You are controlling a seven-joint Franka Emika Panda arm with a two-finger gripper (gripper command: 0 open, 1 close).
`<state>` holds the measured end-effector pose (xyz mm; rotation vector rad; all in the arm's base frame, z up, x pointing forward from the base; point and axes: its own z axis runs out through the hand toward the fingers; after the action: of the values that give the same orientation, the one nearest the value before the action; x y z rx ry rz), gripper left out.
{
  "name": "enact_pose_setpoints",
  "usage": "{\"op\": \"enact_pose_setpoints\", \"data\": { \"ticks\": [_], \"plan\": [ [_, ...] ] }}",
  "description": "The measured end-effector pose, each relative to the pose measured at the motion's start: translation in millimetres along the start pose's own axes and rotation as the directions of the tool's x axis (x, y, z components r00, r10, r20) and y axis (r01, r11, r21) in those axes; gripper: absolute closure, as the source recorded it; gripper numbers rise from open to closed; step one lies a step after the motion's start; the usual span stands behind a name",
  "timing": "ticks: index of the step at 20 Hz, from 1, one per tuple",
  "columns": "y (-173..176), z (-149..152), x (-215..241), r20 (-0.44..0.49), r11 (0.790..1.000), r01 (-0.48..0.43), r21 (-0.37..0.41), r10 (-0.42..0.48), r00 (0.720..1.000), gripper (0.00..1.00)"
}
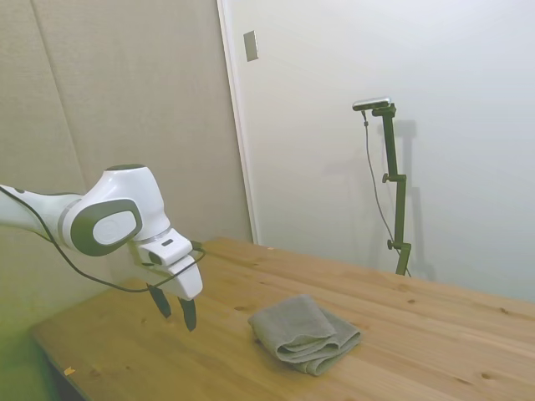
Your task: Unfold the towel
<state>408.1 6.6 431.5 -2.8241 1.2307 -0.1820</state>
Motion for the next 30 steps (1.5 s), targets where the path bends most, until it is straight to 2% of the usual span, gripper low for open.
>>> {"op": "enact_pose_setpoints", "data": {
  "ticks": [3,5,9,14,19,24,30],
  "plan": [
    [2,1,3,0.003,1.0,0.0,0.0,0.0,1.0,0.0],
    [13,-1,16,0.004,0.999,-0.041,0.009,0.041,0.999,0.0],
    [66,-12,76,0.002,0.984,-0.168,0.053,0.168,0.986,0.0],
    [116,-16,139,0.006,0.958,-0.264,0.114,0.265,0.964,0.0],
    [155,-6,180,0.059,0.929,-0.309,0.203,0.304,0.951,0.0],
    [179,18,194,0.115,0.894,-0.347,0.285,0.327,0.938,0.0],
    [195,31,201,0.116,0.85,-0.359,0.386,0.341,0.933,0.0]
  ]
}}
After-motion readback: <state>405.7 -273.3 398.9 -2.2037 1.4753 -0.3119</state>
